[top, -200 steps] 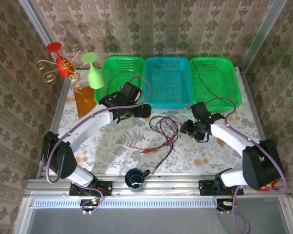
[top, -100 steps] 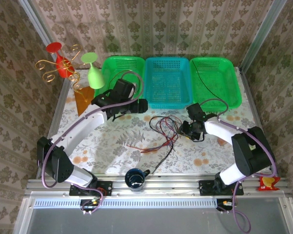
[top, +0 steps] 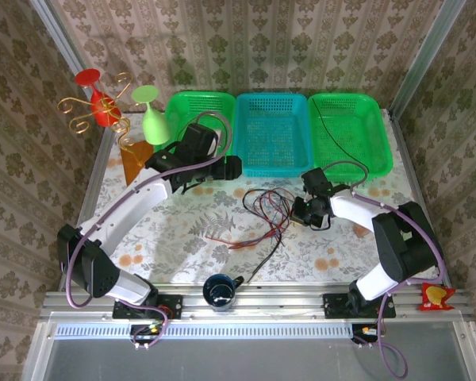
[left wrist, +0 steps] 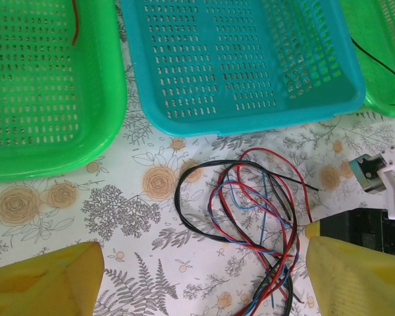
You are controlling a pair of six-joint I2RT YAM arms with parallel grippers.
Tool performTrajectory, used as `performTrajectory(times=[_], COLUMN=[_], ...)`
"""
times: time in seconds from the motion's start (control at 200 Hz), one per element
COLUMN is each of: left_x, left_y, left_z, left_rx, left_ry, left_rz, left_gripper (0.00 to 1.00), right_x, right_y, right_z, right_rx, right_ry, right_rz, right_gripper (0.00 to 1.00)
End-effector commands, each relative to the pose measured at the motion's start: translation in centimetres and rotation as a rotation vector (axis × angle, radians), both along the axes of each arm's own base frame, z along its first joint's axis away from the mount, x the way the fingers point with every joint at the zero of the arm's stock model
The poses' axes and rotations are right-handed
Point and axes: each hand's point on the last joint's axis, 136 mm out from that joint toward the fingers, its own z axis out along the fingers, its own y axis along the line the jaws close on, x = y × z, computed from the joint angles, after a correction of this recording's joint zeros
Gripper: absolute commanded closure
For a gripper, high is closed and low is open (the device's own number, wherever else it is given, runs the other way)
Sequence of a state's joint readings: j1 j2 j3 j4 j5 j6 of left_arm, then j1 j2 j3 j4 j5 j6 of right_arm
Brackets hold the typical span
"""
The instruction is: Untangle the cables
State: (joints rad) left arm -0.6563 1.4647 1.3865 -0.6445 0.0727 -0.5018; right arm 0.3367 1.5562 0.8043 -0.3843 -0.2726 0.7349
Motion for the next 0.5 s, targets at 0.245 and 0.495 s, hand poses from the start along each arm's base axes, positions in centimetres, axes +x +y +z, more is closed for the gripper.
performTrajectory(times=[0.245, 0.495], left_x=[-0.5, -0.8], left_y=[-1.3, -1.9], left_z=[3.5, 4.8], left_rx=[-0.071, -0.093], left_ry=[-0.036, -0.055], left_rz=[-0.040, -0.065], left_gripper=[0.19, 0.20], right_x=[3.0, 4.5], right_y=[-1.1, -1.0], right_z=[17.1, 26.2], right_rx=[0.046, 0.099], right_ry=[-0.376, -0.540], right_rz=[-0.006, 0.008], right_gripper=[1.00, 1.00])
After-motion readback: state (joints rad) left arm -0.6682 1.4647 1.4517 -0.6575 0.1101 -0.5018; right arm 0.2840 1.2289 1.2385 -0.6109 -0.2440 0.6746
